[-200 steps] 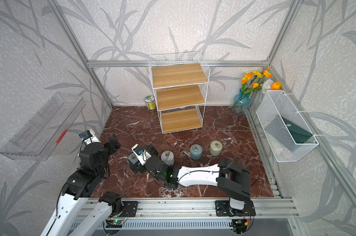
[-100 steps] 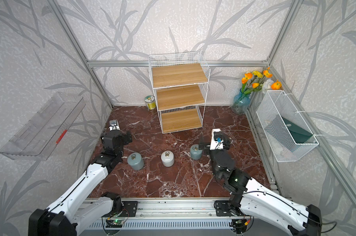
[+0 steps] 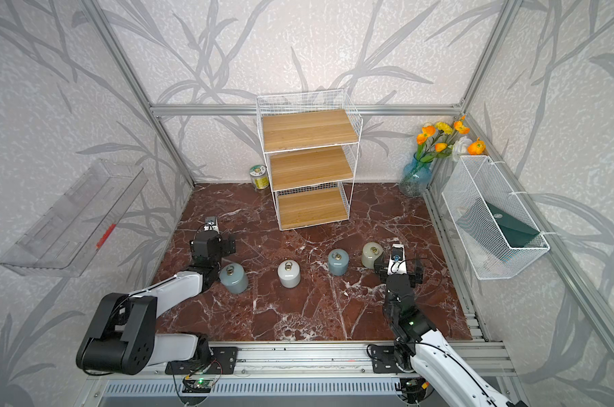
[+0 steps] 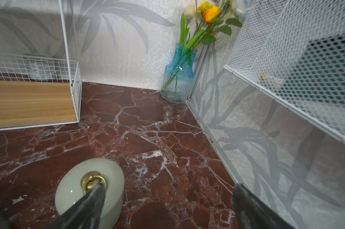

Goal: Remove the tea canisters from the shelf
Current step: Reset both arms

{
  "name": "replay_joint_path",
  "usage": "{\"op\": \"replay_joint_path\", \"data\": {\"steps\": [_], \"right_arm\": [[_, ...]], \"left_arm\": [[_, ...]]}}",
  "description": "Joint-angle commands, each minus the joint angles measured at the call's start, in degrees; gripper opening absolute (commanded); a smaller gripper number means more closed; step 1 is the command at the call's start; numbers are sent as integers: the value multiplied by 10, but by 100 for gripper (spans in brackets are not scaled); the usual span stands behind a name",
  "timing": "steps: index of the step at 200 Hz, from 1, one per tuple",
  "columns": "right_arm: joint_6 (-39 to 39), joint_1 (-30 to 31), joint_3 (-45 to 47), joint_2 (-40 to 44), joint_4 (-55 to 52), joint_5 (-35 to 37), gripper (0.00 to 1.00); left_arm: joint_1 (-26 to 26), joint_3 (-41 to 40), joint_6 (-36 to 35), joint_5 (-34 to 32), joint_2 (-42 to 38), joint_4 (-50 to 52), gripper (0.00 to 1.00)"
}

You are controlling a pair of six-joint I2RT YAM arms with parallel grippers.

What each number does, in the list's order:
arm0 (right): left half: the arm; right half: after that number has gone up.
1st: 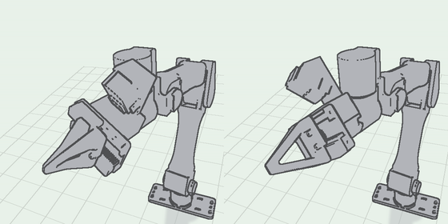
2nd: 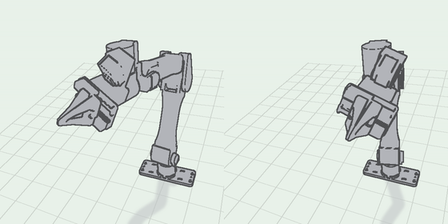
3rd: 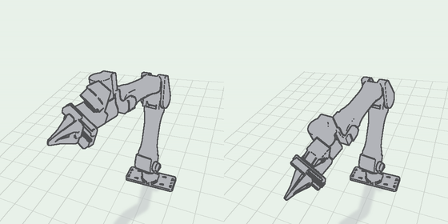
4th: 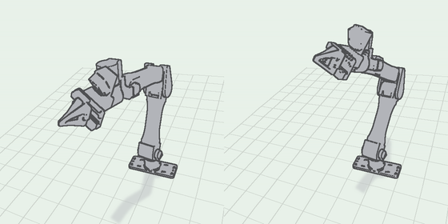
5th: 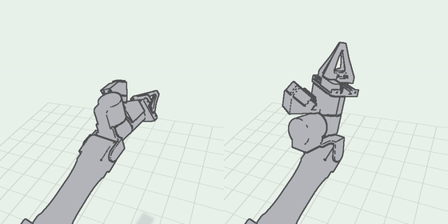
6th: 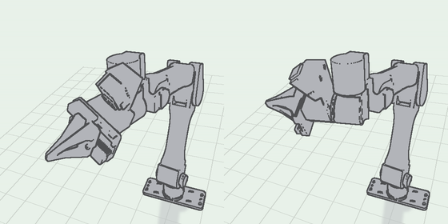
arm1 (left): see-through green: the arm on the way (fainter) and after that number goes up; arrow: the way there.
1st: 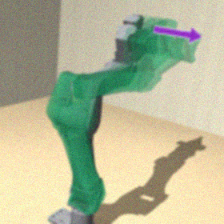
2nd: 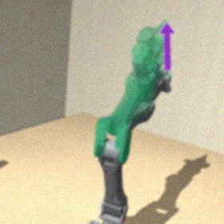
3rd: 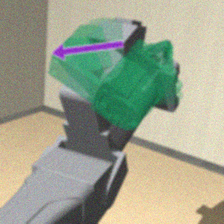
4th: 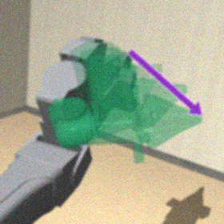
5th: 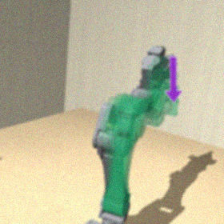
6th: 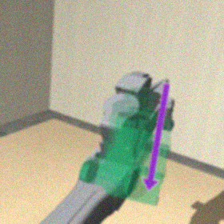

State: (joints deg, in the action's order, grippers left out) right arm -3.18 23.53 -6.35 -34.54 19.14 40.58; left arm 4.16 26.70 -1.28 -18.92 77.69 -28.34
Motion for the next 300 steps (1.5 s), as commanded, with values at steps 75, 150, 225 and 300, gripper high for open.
{"op": "replay_joint_path", "data": {"steps": [75,150,225,300], "right_arm": [[-44,-112,-92,-390,288,-146,99],[-27,-129,-113,-384,224,-222,99],[-25,-143,-111,-505,366,-311,99],[3,-164,-154,-549,339,-306,99]], "left_arm": [[-27,-24,17,100,76,-147,100],[-48,-31,36,115,98,-177,100],[-48,-31,37,117,96,-174,100],[-49,-30,37,118,96,-174,100]]}}
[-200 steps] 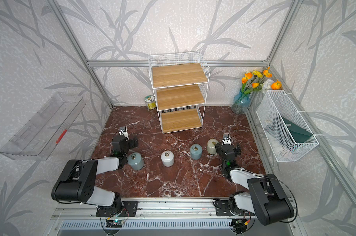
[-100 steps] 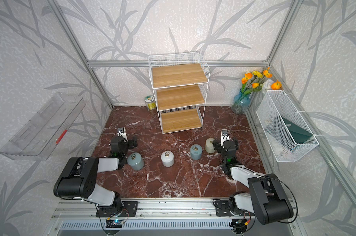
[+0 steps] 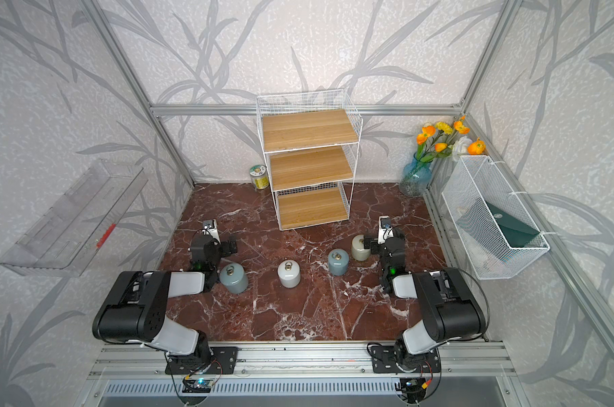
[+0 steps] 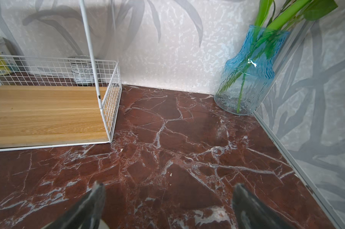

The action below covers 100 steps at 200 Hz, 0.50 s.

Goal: Remove the tea canisters from the shelf
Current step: Reset both arms

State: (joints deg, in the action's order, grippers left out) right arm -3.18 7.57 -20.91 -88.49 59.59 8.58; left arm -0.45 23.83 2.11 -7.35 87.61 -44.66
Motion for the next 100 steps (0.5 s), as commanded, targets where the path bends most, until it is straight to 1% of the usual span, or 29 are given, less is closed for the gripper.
{"op": "replay_joint_path", "data": {"steps": [1,17,34,100], "right_arm": [[4,-4,-9,-8,-69,14,99],[4,-5,-19,5,-112,13,99],[5,-4,-16,0,-97,14,99],[4,-4,-18,2,-104,14,99]], "left_arm": [[-3,-2,3,2,-3,-10,100],[-3,-2,3,3,-3,-10,100],[-3,-2,3,2,-3,-11,100],[-3,-1,3,2,-3,-10,100]]}}
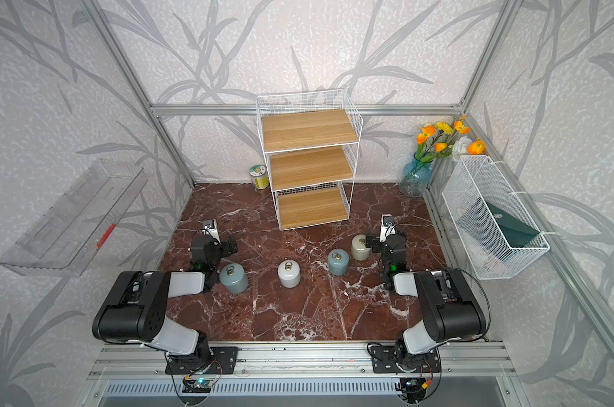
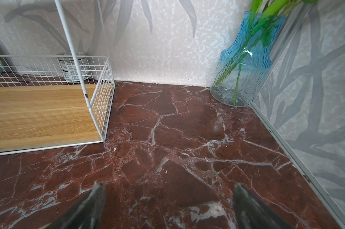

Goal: Remove the tea canisters from the shelf
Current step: Reset both arms

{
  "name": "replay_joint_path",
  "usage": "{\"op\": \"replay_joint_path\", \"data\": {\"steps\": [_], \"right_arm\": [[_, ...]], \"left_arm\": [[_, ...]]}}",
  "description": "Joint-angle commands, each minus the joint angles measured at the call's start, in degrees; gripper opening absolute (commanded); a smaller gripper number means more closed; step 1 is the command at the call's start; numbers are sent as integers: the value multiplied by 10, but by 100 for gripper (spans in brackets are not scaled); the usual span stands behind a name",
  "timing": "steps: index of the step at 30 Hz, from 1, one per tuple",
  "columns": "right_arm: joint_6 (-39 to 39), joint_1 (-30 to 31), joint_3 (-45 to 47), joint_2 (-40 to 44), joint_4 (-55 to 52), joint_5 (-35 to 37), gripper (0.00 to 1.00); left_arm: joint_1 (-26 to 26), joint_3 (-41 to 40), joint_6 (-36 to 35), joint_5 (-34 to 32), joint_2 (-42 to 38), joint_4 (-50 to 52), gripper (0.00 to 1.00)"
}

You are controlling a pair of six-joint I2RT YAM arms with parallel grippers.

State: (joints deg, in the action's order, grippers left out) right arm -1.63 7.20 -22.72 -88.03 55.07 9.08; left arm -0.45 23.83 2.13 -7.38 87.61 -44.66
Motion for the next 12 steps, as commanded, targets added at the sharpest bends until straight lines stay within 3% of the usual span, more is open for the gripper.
{"op": "replay_joint_path", "data": {"steps": [1,12], "right_arm": [[-11,-1,0,-2,-59,9,99],[-11,-1,0,-2,-59,9,99]], "left_arm": [[-3,-2,2,1,-3,-10,100],[-4,-2,3,4,-3,-10,100]]}}
